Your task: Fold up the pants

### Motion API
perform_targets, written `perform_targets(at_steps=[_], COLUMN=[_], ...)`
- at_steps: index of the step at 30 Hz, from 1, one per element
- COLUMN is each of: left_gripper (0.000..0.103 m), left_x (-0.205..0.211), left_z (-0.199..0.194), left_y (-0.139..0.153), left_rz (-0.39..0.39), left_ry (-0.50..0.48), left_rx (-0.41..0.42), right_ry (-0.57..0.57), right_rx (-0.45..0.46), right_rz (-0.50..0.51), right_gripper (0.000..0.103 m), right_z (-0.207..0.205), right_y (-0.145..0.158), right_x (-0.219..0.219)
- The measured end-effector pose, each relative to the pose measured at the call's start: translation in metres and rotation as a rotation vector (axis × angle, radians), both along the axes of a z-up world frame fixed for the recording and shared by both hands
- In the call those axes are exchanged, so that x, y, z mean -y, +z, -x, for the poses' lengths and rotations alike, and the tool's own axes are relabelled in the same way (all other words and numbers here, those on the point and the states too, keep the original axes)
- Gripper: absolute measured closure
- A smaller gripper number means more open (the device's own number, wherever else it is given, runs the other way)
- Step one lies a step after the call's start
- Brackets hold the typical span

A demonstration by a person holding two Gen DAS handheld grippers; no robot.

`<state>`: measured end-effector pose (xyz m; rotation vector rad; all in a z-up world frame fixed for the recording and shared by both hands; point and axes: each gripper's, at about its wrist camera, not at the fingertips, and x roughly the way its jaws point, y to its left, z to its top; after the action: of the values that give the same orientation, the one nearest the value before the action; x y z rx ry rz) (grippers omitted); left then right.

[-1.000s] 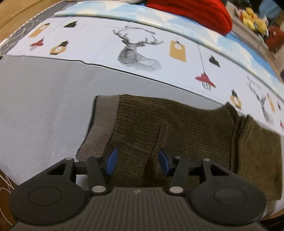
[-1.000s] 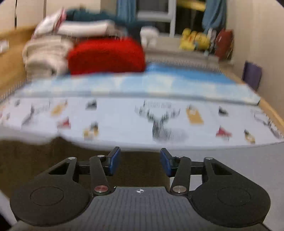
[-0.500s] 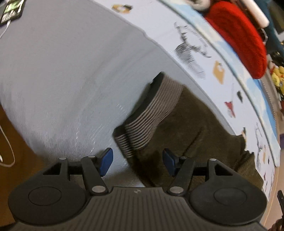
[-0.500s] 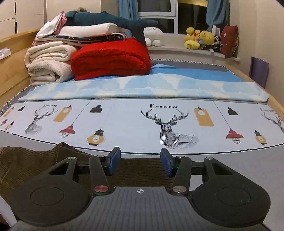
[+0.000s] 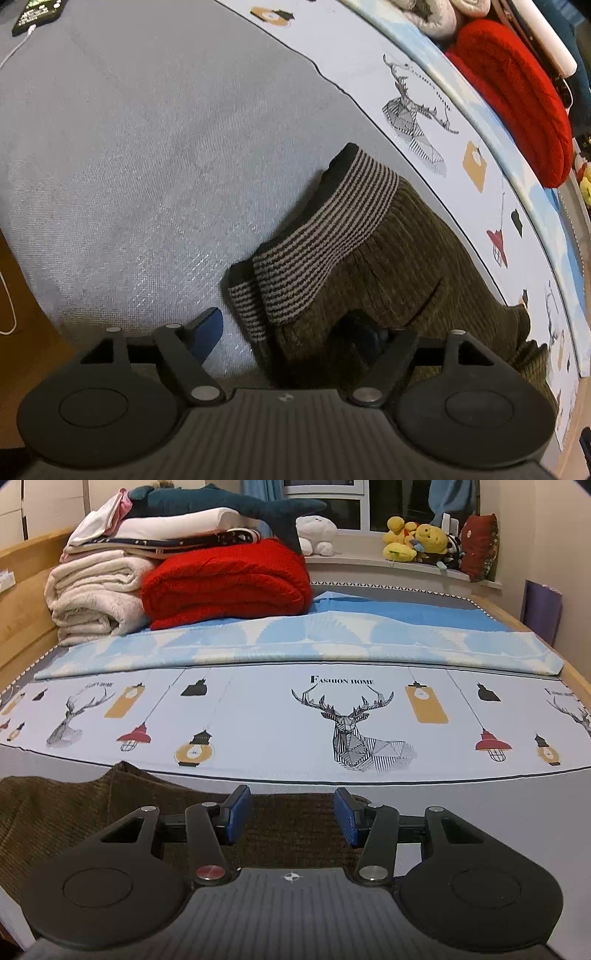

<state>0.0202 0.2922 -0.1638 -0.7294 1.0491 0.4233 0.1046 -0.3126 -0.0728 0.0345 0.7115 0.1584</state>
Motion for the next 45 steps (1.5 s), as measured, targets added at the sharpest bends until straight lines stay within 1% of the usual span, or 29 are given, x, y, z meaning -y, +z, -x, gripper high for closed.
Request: perform_targets(at_steps=[4, 7, 8, 10, 12, 14, 16, 17, 18, 19, 20, 21, 23, 25, 27, 28, 30, 32, 33, 34, 36, 37, 39, 40, 41, 43, 44, 45], left_gripper=[0.021, 0.020, 0.021, 0.021, 0.021, 0.021, 0.023, 0.028, 0.035, 0.039, 0.051, 0.060, 0.066, 0.069, 0.072, 0.072, 0.073, 0.075, 0.075, 0.076, 0.077, 0.077, 0.078, 0.078, 0.078, 0.077, 0.074, 0.069], left_x=[0.011, 0.016, 0.015, 0.011, 0.008, 0.013, 0.019, 0.023, 0.026, 0.028, 0.027, 0.026, 0.028, 0.035, 0.051, 0.062, 0.087, 0.120, 0.144, 0.164, 0.224, 0.251, 0.325, 0.353, 0.394, 0.460, 0.490, 0.516], left_z=[-0.002, -0.002, -0.002, 0.005, 0.007, 0.002, -0.002, -0.003, -0.004, -0.003, -0.002, -0.001, 0.002, 0.002, 0.000, -0.001, -0.001, -0.006, -0.009, -0.013, -0.016, -0.015, -0.012, -0.008, -0.004, 0.006, 0.008, 0.010], left_y=[0.000, 0.001, 0.002, 0.004, 0.002, 0.001, -0.001, -0.001, -0.001, -0.001, 0.000, 0.002, 0.009, 0.018, 0.036, 0.048, 0.072, 0.095, 0.110, 0.119, 0.144, 0.150, 0.163, 0.164, 0.163, 0.146, 0.130, 0.112], left_rz=[-0.051, -0.073, -0.076, -0.087, -0.077, -0.085, -0.064, -0.082, -0.106, -0.123, -0.126, -0.125, -0.132, -0.179, -0.273, -0.325, -0.419, -0.485, -0.513, -0.530, -0.582, -0.602, -0.648, -0.657, -0.667, -0.677, -0.680, -0.674], left_ry=[-0.019, -0.029, -0.021, 0.043, 0.057, 0.014, -0.033, -0.051, -0.062, -0.066, -0.062, -0.059, -0.068, -0.103, -0.165, -0.200, -0.268, -0.337, -0.387, -0.422, -0.539, -0.587, -0.732, -0.790, -0.873, -1.013, -1.080, -1.153], left_rx=[0.003, 0.000, -0.002, 0.001, 0.003, 0.011, 0.038, 0.042, 0.040, 0.038, 0.041, 0.048, 0.067, 0.083, 0.114, 0.144, 0.207, 0.267, 0.313, 0.345, 0.437, 0.471, 0.560, 0.592, 0.627, 0.653, 0.646, 0.613], right_ry=[0.007, 0.006, 0.003, -0.003, -0.009, -0.011, -0.014, -0.015, -0.017, -0.020, -0.022, -0.024, -0.026, -0.031, -0.042, -0.050, -0.071, -0.092, -0.101, -0.107, -0.121, -0.128, -0.146, -0.156, -0.168, -0.208, -0.232, -0.264], right_rx=[-0.006, -0.011, -0.013, -0.017, -0.019, -0.021, -0.023, -0.024, -0.025, -0.027, -0.027, -0.027, -0.026, -0.023, -0.028, -0.035, -0.054, -0.070, -0.075, -0.077, -0.075, -0.075, -0.075, -0.076, -0.077, -0.075, -0.073, -0.070], right_rz=[0.026, 0.044, 0.048, 0.051, 0.053, 0.057, 0.060, 0.061, 0.063, 0.063, 0.063, 0.062, 0.059, 0.057, 0.058, 0.059, 0.058, 0.044, 0.033, 0.022, 0.009, 0.006, 0.001, -0.002, -0.007, -0.019, -0.028, -0.040], right_gripper=[0.051, 0.051, 0.051, 0.051, 0.051, 0.051, 0.051, 0.051, 0.051, 0.051, 0.051, 0.051, 0.051, 0.051, 0.051, 0.051, 0.051, 0.051, 0.051, 0.051, 0.051, 0.051, 0.051, 0.051, 0.051, 0.051, 0.051, 0.051], right_z=[0.002, 0.004, 0.004, 0.005, 0.006, 0.008, 0.009, 0.009, 0.009, 0.010, 0.010, 0.010, 0.010, 0.010, 0.008, 0.007, 0.004, 0.001, 0.000, 0.000, 0.002, 0.003, 0.006, 0.007, 0.009, 0.012, 0.014, 0.016], right_y=[-0.002, -0.004, -0.004, -0.005, -0.006, -0.006, -0.007, -0.007, -0.008, -0.008, -0.008, -0.008, -0.008, -0.006, -0.007, -0.007, -0.009, -0.010, -0.010, -0.010, -0.010, -0.010, -0.011, -0.012, -0.012, -0.013, -0.013, -0.013], right_x=[0.000, 0.002, 0.003, 0.006, 0.009, 0.011, 0.014, 0.015, 0.016, 0.017, 0.018, 0.018, 0.019, 0.019, 0.020, 0.021, 0.023, 0.028, 0.032, 0.035, 0.043, 0.047, 0.057, 0.063, 0.068, 0.083, 0.090, 0.100])
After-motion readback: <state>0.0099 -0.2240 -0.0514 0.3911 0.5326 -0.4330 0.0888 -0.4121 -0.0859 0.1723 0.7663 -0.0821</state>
